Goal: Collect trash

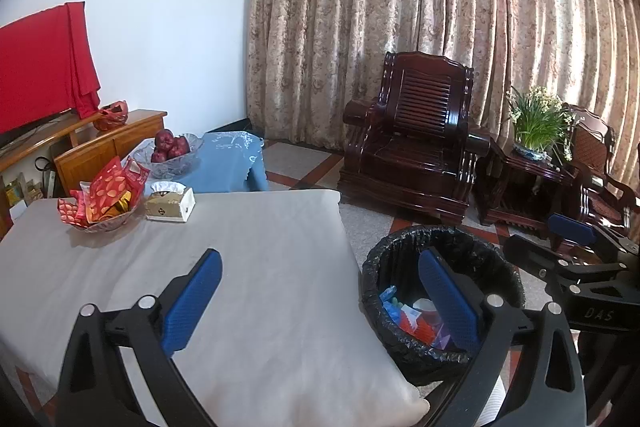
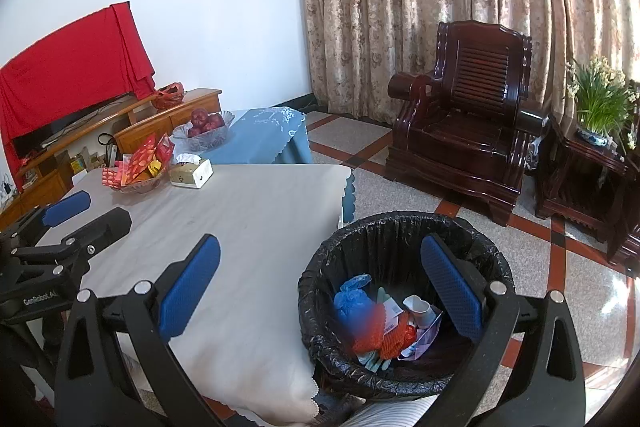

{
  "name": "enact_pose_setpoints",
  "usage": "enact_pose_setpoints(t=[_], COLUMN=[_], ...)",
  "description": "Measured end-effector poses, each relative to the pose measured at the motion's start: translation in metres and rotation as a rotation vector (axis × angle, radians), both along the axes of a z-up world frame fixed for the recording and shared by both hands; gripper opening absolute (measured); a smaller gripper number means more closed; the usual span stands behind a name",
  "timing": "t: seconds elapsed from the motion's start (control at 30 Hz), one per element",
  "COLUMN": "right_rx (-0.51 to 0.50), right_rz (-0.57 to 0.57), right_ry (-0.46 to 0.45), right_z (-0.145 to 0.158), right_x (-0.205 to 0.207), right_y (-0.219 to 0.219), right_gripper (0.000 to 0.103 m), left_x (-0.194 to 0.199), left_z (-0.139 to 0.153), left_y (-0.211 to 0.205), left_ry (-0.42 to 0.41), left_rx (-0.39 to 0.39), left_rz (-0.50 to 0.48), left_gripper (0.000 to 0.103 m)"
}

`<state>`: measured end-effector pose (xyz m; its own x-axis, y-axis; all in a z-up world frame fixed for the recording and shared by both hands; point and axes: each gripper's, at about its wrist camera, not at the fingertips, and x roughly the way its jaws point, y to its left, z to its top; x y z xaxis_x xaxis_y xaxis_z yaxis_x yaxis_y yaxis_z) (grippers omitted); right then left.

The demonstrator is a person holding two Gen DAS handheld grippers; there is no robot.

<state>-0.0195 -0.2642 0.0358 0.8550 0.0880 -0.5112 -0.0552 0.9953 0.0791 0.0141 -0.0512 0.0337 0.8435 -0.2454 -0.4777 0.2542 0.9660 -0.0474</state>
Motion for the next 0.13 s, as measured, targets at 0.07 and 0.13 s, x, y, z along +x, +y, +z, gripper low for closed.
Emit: enact_pose_setpoints(t=[0.07, 0.13], right_rx=[0.000, 0.000], right_rz=[0.000, 0.000], right_ry=[0.000, 0.000], right_z=[0.0002, 0.0004], right_x=[0.0002, 0.0002], right_y=[0.0000, -0.0001], right_gripper=[0.098, 0.098], left_x=[-0.0001, 0.0009], left_z=[-0.0004, -0.0002], left_y=[-0.0005, -0.0014], left_ry=[0.001, 0.003], left_rx=[0.001, 0.001], left_rz=[0.001, 0.002], left_gripper=[0.097, 0.097])
